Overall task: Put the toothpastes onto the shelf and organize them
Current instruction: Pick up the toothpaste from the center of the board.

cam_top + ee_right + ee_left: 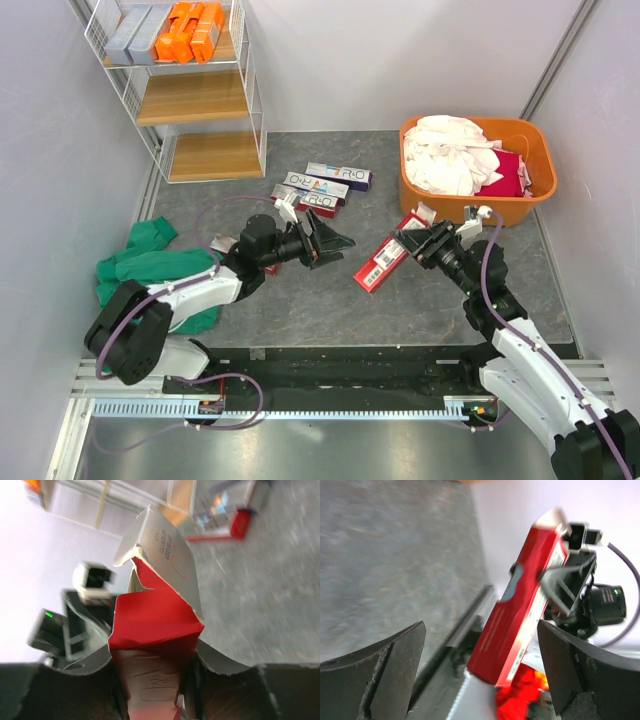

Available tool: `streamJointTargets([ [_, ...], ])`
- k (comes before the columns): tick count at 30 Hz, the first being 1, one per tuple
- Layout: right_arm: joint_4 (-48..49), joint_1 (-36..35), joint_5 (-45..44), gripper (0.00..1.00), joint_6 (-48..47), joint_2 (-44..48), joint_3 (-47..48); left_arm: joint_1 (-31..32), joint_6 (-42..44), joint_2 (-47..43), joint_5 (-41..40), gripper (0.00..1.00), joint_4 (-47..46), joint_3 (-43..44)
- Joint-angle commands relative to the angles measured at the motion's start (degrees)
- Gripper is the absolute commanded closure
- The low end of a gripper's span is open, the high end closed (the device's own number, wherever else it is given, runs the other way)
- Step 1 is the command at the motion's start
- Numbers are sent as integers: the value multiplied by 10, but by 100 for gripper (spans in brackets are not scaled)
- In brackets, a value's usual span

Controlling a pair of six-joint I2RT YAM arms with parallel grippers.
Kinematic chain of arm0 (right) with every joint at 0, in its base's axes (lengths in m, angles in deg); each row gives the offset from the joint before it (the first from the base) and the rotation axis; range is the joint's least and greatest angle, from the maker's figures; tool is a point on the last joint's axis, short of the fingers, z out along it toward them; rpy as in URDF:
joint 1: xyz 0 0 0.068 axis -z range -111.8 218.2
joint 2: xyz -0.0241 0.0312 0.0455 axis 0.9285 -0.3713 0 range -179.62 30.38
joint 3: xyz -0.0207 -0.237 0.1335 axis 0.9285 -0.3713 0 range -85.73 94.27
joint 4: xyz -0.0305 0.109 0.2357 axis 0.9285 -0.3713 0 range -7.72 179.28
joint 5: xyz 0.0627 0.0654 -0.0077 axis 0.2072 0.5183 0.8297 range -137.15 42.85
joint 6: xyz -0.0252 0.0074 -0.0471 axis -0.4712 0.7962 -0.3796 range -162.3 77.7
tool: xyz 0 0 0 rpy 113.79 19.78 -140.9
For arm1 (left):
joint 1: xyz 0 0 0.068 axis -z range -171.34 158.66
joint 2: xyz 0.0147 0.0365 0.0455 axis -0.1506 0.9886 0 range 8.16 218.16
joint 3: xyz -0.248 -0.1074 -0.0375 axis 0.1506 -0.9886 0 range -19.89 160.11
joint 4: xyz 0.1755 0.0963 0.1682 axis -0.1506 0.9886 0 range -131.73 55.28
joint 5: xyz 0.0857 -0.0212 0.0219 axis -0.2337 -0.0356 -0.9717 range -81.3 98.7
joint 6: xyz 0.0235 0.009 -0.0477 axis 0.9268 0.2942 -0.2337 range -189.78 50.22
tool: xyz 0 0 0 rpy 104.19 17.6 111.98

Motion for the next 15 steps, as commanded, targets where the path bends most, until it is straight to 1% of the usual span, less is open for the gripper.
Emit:
streamJointTargets([
  [1, 44, 1, -54, 68, -15, -12, 80, -6, -149, 48, 91, 0, -323, -26],
  [4, 43, 1, -90, 67, -15, -16, 97, -5, -219, 111, 104, 0, -435, -31],
  [5, 43, 2, -97, 67, -13, -16, 100, -5, -238, 130, 104, 0, -517, -32],
  [6, 44, 1, -115, 67, -6, -14, 101, -4, -271, 147, 100, 0, -553, -32],
  [7, 51, 1, -124, 67, -1, -13, 101, -3, -286, 180, 99, 0, -583, -31],
  [8, 55, 1, -131, 67, 3, -12, 99, -1, -296, 192, 98, 0, -626, -25],
  [10, 70, 1, -148, 67, 16, -7, 97, 4, -304, 213, 99, 0, -633, -18],
  [15, 86, 1, -163, 66, 22, -12, 100, 29, -276, 210, 85, 0, -626, -2],
])
